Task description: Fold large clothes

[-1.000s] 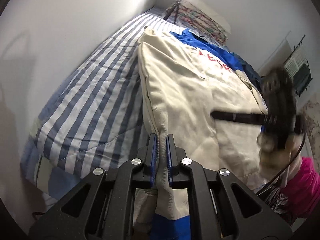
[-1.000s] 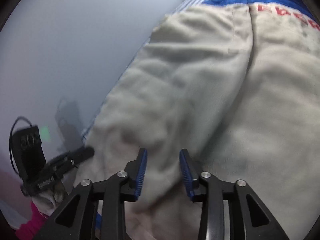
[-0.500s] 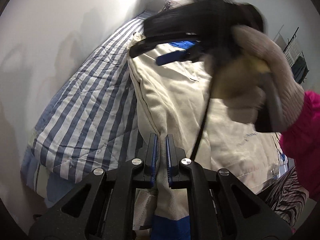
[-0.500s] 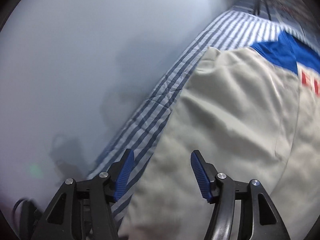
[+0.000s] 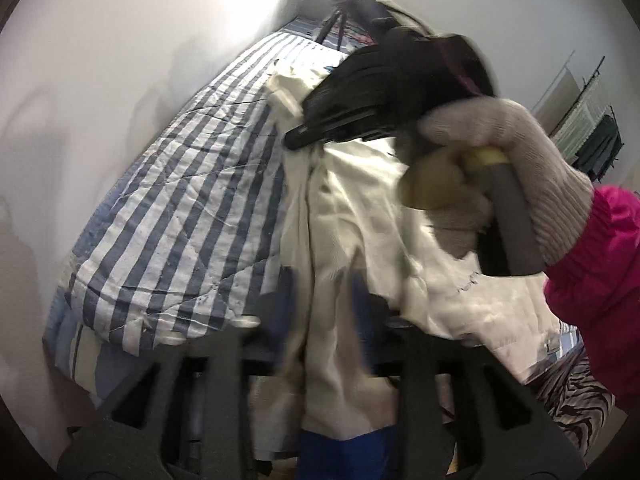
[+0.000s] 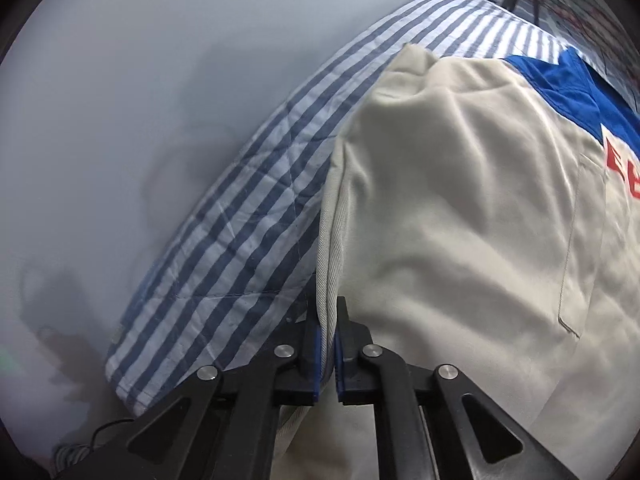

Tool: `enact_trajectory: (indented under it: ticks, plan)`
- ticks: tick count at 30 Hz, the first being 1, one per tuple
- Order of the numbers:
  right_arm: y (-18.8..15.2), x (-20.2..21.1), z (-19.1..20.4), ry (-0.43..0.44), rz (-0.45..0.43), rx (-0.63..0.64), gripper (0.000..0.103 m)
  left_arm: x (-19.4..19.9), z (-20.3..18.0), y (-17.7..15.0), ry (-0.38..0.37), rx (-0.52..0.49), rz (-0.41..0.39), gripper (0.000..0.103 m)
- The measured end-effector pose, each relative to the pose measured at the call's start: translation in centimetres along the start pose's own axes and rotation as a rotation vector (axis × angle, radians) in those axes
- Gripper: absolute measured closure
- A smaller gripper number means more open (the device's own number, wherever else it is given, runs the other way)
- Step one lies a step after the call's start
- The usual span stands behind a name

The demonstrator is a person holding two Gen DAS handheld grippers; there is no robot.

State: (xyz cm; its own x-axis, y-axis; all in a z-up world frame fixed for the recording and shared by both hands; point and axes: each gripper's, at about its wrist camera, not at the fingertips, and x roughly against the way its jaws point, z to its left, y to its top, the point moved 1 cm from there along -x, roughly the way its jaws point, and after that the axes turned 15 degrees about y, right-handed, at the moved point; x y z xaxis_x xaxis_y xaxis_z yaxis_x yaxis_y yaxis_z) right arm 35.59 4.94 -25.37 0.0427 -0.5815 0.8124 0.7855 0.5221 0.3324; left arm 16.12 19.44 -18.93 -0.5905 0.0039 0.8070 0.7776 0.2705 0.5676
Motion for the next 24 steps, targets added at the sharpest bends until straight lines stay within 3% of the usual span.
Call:
enact_trajectory:
  ticks: [1,4,5,7,16,24]
  plan:
    - [-0.3,0.8,-0.4,0.031,-0.029,-0.006,0.101,-0.2,0.1,0.0,-0.001,0.004,0.008,0.047]
    - [-1.5,3.7,-1.9,0.130,-0.123,-0.034,0.102,-1.0,0.2,-0.4,-0.025,0.009,0.054,0.050]
    - [-2.1,4.3,-2.3,0.151,-0.145,-0.047,0.102,-1.0,0.0,-0.5,-0.028,-0.006,0.055,0.067]
    - [-3.2,5.8,-3.6,0.205,-0.194,-0.075,0.102,-0.7,-0.6,-0.7,-0.016,-0.042,0.050,0.088]
    - [-7.6,11.7,-9.9,0.422,-0.393,-0.182,0.102,3.6,-6.0,-0.6,-0.120,-0.167,-0.011,0.093]
    - [-13.1,14.8,-16.8,0.484,-0.522,-0.355,0.102,4.7,-13.7,-2.0,-0.226,-0.352,0.016,0.093]
